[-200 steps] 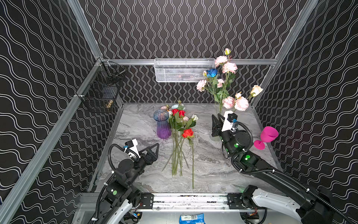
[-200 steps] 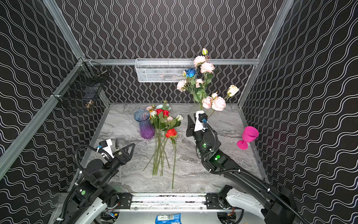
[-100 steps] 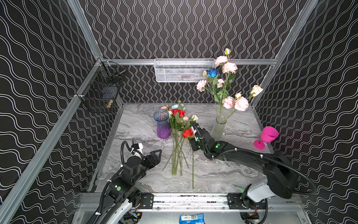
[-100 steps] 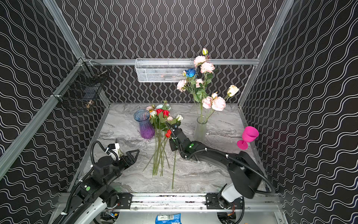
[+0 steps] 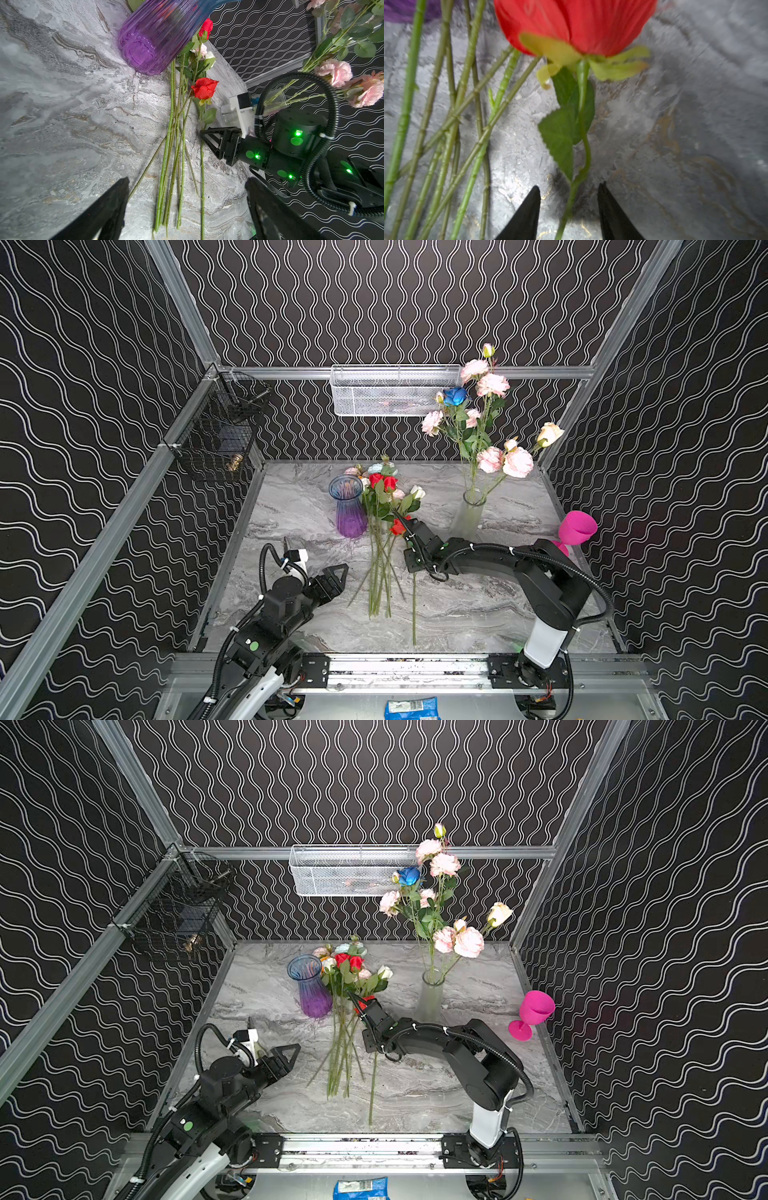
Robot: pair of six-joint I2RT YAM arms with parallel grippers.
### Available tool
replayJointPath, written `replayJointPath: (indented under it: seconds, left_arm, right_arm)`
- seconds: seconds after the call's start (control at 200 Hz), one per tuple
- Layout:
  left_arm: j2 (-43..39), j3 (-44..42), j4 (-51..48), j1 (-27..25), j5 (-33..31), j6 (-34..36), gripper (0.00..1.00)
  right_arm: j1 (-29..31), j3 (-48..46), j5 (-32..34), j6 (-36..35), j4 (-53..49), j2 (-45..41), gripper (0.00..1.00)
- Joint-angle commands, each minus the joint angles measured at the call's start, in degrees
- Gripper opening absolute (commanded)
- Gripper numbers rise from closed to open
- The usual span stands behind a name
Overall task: Arrange the flowers into the vase
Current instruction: 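Close the right gripper on the red rose stem below its leaves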
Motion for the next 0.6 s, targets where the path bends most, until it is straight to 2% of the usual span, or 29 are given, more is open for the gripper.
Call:
replayJointPath:
  seconds: [0.0, 0.355, 0.511, 0.596]
  left_arm:
    - [-0.6, 0.2, -0.1, 0.0, -0.4, 0.8, 0.91]
    - [-2.5, 1.9, -3.4, 0.0, -2.7, 2.7, 0.92]
    - [-2.3, 2.8, -4.1, 0.0, -3.6, 3.2, 0.93]
    - [-1.9, 4.1, -4.0, 0.0, -4.2, 4.3, 0.93]
  right_arm:
    - [-0.2, 0.3, -0.8, 1.5, -0.6, 0.7, 0.44]
    - [-1.2, -0.2, -0.8, 4.6, 1.3, 1.5, 0.18]
    - [-2.2, -0.9, -1.0, 6.0, 2.2, -1.2, 0.07]
    - [-2.7, -1.2, -1.5, 6.7, 3.0, -3.2, 0.03]
